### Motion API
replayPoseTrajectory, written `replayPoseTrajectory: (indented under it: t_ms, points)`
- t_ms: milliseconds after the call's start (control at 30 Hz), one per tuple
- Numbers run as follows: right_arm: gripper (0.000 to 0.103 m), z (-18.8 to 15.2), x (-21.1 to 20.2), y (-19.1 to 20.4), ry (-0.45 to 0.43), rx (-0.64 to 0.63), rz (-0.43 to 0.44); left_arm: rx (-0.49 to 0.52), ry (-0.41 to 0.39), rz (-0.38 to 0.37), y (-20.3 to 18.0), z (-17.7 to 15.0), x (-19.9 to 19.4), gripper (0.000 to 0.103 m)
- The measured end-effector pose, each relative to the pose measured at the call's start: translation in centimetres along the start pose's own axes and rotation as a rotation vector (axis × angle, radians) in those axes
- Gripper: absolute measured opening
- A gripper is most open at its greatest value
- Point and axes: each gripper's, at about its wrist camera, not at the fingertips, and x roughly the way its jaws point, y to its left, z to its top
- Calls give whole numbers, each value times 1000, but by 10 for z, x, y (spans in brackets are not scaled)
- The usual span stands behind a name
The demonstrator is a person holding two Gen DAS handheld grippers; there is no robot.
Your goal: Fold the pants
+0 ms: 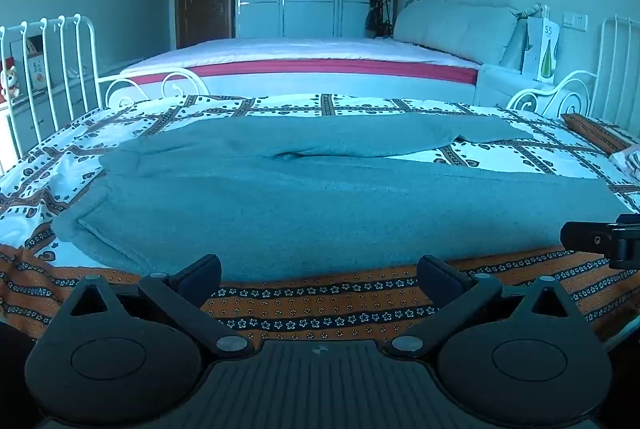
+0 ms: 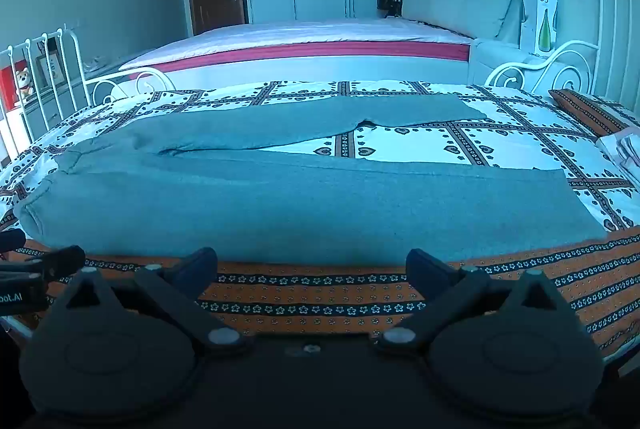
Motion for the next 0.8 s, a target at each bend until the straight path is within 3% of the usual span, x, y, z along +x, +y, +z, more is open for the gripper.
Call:
replayPoseTrajectory:
  t_ms: [800]
  points:
    - [95,0,1,-1,2,3,1,14,-17,2,-3,1,-1,103]
